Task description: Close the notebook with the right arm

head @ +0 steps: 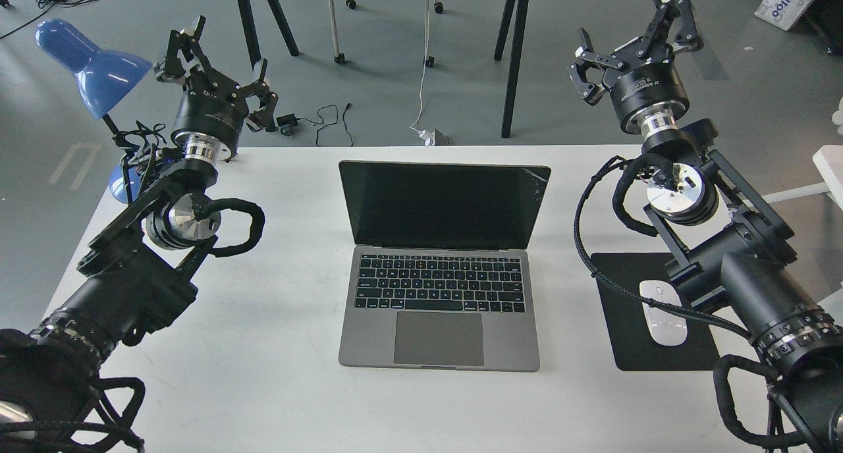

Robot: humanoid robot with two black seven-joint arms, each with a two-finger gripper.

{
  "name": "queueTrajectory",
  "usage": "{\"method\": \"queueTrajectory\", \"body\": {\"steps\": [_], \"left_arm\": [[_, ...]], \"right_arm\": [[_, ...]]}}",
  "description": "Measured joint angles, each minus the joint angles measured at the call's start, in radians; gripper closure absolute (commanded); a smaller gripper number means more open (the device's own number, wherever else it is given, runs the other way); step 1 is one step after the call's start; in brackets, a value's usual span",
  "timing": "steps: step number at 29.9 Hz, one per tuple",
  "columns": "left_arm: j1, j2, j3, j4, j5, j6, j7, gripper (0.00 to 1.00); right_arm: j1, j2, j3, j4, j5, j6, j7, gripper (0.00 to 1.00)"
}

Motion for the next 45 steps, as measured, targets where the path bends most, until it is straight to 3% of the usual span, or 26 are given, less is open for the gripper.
{"method": "queueTrajectory", "body": {"steps": [7, 14, 24, 45], "left_arm": [[0.0, 0.0, 0.0, 0.0, 0.0, -0.002, 0.0, 0.0], [0.001, 0.0, -0.001, 0.0, 0.0, -0.002, 0.0, 0.0], [0.001, 0.0, 0.0, 0.0, 0.0, -0.003, 0.0, 0.0], [0.002, 0.0, 0.0, 0.0, 0.0, -0.003, 0.0, 0.0]], "right_arm": [[0.024, -0.008, -0.066, -0.01, -0.003, -0.041, -0.008, 0.0], [0.179, -0.082, -0.377, -0.015, 0.025, -0.154, -0.072, 0.0], [0.321, -0.149, -0.727, -0.021, 0.174, -0.198, -0.083, 0.0], [0.344, -0.151, -0.938, -0.036, 0.174, -0.194, -0.097, 0.0]]}}
